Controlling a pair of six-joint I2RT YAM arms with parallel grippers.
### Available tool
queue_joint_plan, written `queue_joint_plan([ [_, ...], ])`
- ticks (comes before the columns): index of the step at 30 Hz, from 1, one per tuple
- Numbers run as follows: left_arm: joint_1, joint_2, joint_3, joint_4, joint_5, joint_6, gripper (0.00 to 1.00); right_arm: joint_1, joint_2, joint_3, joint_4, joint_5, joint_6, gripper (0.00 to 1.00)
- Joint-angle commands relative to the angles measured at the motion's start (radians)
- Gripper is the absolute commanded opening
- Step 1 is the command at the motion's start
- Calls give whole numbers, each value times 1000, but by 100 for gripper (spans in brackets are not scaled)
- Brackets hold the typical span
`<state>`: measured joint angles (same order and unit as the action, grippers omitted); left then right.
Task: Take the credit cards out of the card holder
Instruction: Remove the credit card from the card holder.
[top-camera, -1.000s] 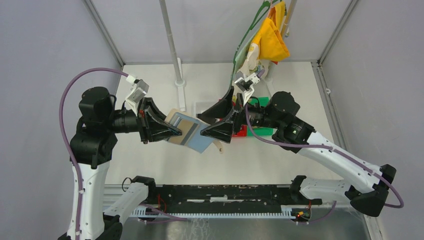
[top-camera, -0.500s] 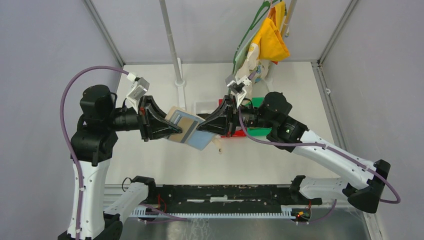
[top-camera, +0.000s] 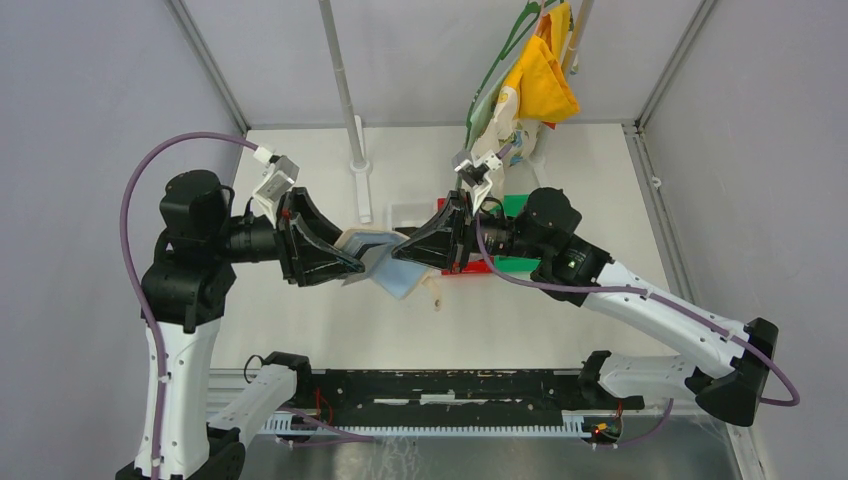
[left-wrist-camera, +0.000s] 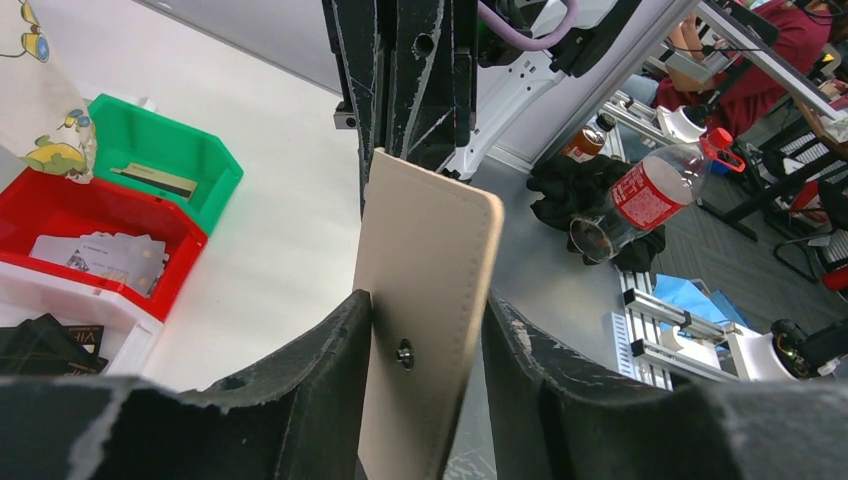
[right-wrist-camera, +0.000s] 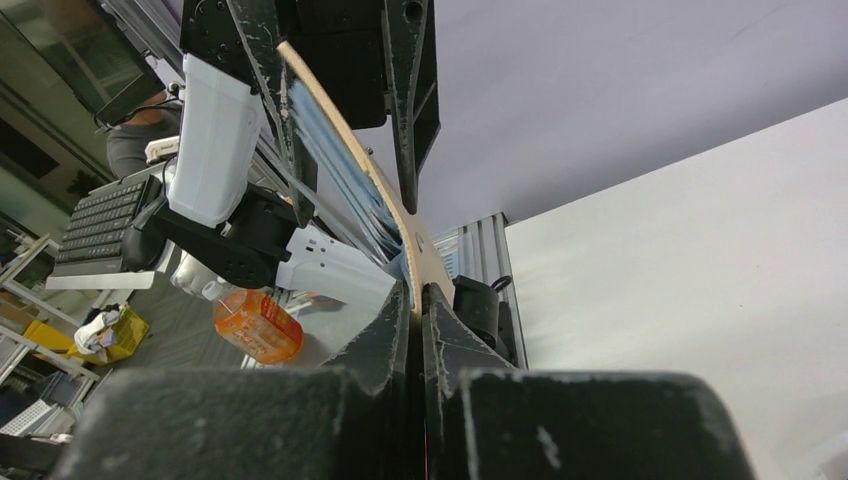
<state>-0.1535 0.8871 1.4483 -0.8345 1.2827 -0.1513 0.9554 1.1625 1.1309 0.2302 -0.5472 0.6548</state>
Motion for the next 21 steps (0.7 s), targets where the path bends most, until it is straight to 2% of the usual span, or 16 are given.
queue_joint_plan([
  [1, -1, -11, 14, 25, 15, 33, 49, 4, -22, 28, 39, 24, 18, 0],
  [8, -2, -22, 13, 19, 15, 43, 42, 3, -25, 26, 29, 20, 20, 0],
  [21, -1, -13, 17, -2, 98, 46, 37, 3, -27, 32, 47, -25, 38, 0],
])
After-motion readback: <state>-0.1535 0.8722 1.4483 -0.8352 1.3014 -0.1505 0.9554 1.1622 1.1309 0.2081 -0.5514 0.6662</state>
